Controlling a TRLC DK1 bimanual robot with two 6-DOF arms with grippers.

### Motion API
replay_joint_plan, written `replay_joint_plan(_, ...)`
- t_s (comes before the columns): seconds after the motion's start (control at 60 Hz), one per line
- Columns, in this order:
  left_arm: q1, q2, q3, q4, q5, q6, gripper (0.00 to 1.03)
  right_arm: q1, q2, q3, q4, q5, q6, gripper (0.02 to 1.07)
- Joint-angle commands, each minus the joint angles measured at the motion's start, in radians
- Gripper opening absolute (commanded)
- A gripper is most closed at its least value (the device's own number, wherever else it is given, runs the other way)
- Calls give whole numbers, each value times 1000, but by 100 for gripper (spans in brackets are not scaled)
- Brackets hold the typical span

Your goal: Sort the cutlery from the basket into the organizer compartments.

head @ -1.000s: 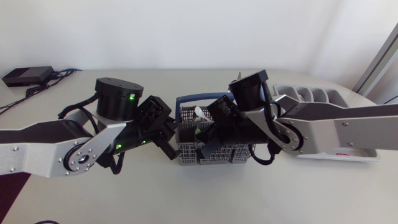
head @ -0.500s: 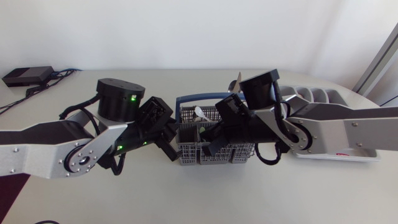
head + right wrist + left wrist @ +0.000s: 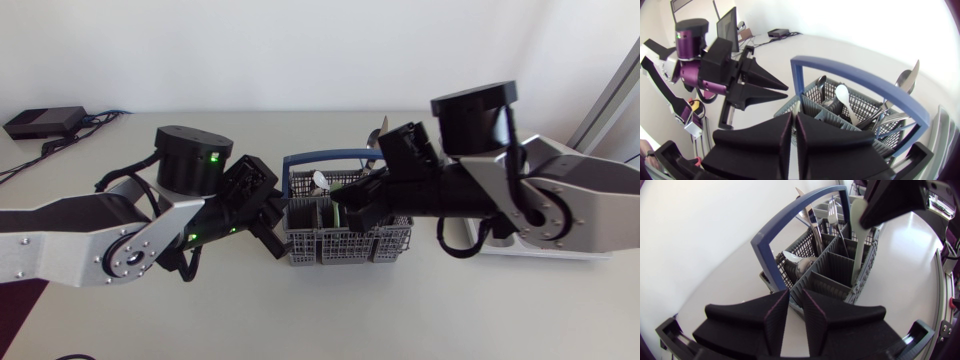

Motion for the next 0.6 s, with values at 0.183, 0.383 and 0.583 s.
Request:
replay_joint_plan(0.183, -11, -26, 13, -24, 7, -14, 21, -48, -247, 12, -96, -69, 87, 8)
replay_joint_plan(0.383, -42, -34, 22, -35, -10, -16, 21, -200, -392, 36, -225, -127, 99, 8)
replay_joint_plan(0.583, -94, -17, 74, -53, -35, -16, 21, -457, -500, 28, -422, -170, -54, 8)
